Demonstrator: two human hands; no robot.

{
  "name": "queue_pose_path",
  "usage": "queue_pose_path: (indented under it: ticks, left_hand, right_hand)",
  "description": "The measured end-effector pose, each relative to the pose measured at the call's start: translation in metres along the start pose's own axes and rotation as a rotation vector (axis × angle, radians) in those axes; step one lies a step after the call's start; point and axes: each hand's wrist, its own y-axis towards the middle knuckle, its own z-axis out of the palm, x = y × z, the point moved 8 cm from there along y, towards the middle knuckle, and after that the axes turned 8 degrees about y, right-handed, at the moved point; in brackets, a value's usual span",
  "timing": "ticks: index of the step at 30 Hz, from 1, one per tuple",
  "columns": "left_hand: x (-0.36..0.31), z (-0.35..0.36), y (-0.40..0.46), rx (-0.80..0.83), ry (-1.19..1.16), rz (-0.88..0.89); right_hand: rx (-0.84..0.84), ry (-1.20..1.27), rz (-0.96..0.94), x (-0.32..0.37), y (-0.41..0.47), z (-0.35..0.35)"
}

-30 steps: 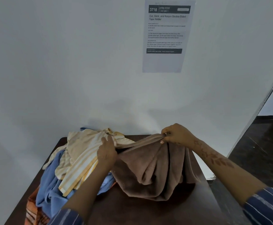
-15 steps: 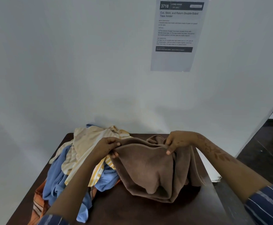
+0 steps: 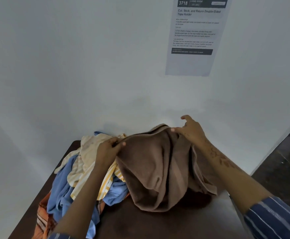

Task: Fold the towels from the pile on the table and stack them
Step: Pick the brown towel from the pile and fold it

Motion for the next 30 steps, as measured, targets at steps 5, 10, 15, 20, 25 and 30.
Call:
queue_pose_path:
  ticks: [5, 10, 15, 20, 25, 30]
  left_hand:
    - [0.006, 0.05, -0.028, 0.182, 0.047, -0.102]
    - [-0.004, 0.097, -0.065, 0.275, 0.0, -0.039]
    - [0.001, 0.122, -0.084, 0.425, -0.139, -0.147]
    - [0.006, 0.131, -0.099, 0.549, -0.382, -0.271]
    - [0.009, 0.136, -0.102, 0.608, -0.482, -0.354]
    - [0.008, 0.139, -0.107, 0.645, -0.539, -0.403]
  right_hand:
    - [0.103, 0.124, 0.065, -0.02, -0.036, 0.039]
    - [0.096, 0.338, 0.111, -0.055, -0.086, 0.089]
    - [0.148, 0.301, 0.106, -0.065, -0.113, 0.121]
    - [-0.186, 0.394, 0.011, -0.056, -0.118, 0.096]
    - [0.206, 0.213, -0.012, -0.054, -0.124, 0.135]
    - [0.249, 0.2, 0.017, -0.059, -0.125, 0.144]
